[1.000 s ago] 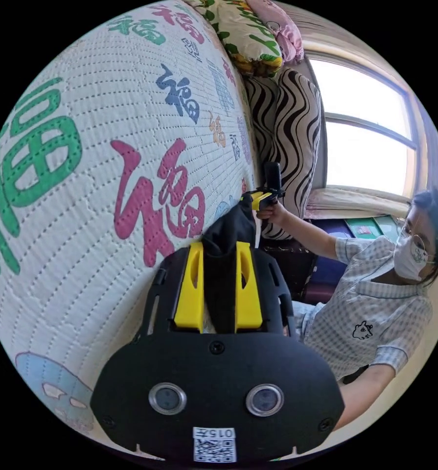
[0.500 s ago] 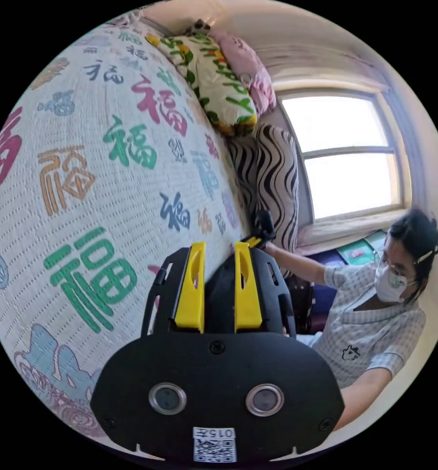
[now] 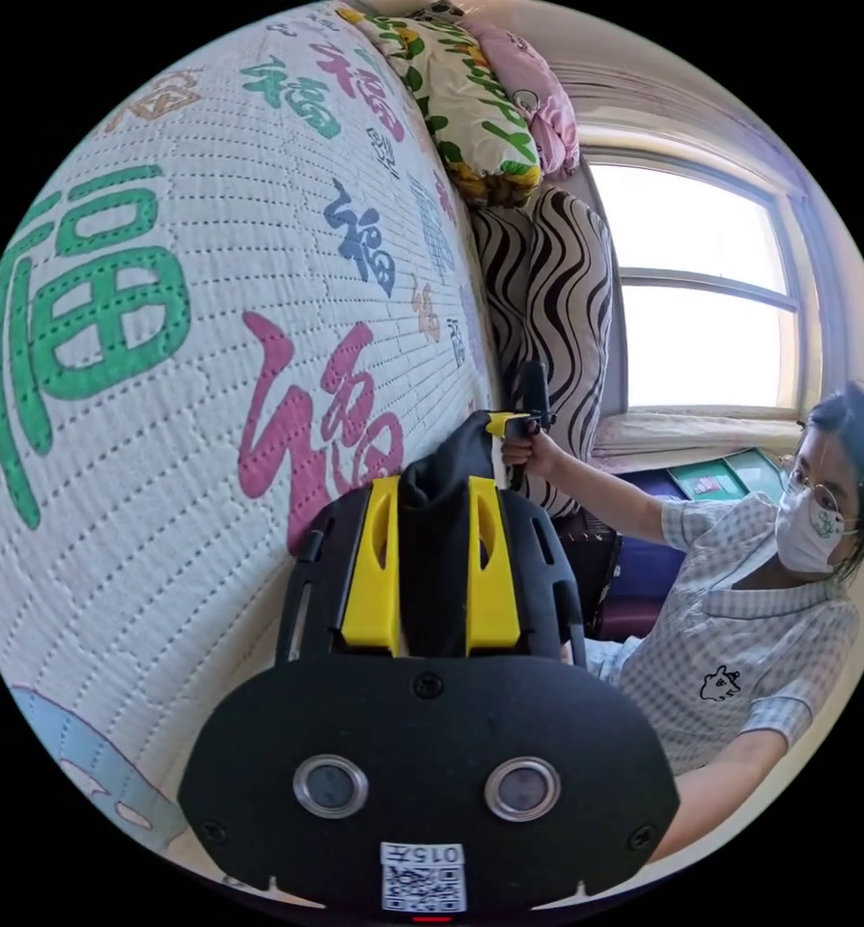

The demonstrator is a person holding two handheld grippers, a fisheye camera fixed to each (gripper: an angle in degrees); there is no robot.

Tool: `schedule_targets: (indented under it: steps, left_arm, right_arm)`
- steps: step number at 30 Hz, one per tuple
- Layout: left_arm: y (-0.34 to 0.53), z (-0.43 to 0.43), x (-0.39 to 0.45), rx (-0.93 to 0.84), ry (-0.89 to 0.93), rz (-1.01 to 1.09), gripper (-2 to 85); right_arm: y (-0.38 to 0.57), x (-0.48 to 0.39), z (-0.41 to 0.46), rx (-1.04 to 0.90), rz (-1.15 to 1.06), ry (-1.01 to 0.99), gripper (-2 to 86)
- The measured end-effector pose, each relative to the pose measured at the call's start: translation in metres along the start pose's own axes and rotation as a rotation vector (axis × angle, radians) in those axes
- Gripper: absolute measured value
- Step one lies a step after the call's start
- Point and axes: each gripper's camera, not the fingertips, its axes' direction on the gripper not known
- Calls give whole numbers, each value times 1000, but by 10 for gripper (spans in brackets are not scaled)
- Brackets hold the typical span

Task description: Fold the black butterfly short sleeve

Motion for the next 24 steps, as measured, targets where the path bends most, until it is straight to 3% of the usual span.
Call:
schedule_targets:
  steps: [4,8,12,17,24]
  left_arm:
    - [11,-5,7,-14,28,-38,54]
    - [14,-20,35,11,12,27,42]
    - [-5,-60,99,134,27,188,34]
    - [-18,-105,217,199,-32,499,29]
    - [81,-97,298,207,29,643,27]
  right_arm:
    - [-4,-9,31,-133,-37,-72,50]
    - [3,-22,21,-79,-76,-54,40]
    - [-1,-62,-17,58,-179,-55,37]
    - [-5,-157,-68,141,-473,62,36]
    - [84,-238,-68,80,-679,140,39]
